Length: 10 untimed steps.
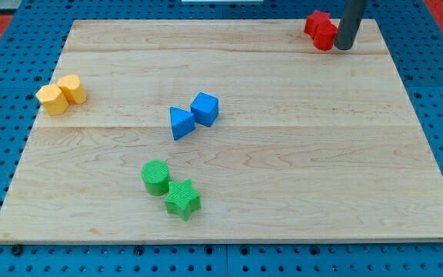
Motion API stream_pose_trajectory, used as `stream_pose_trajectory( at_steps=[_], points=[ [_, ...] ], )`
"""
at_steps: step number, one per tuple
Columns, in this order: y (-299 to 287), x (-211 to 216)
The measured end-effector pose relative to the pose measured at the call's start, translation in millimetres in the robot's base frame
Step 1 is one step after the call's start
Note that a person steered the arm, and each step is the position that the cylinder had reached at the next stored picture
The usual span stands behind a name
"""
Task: Move the red star to the parallel left of the red circle
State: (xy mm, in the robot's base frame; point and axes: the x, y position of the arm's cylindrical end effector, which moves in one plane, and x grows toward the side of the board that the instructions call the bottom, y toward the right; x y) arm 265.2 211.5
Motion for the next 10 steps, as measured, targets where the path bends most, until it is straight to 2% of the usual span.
stream_pose_trajectory(
  at_steps=[2, 3, 5, 6, 7, 8, 9, 10],
  points=[
    [16.9, 2.5],
    [65.1, 12.3],
    [71.4, -72.8],
    [44.7, -73.2],
    [-39.1, -63.2],
    [-87.7, -49.4],
    [-110.2, -48.1],
    [-136.5, -71.0]
  ],
)
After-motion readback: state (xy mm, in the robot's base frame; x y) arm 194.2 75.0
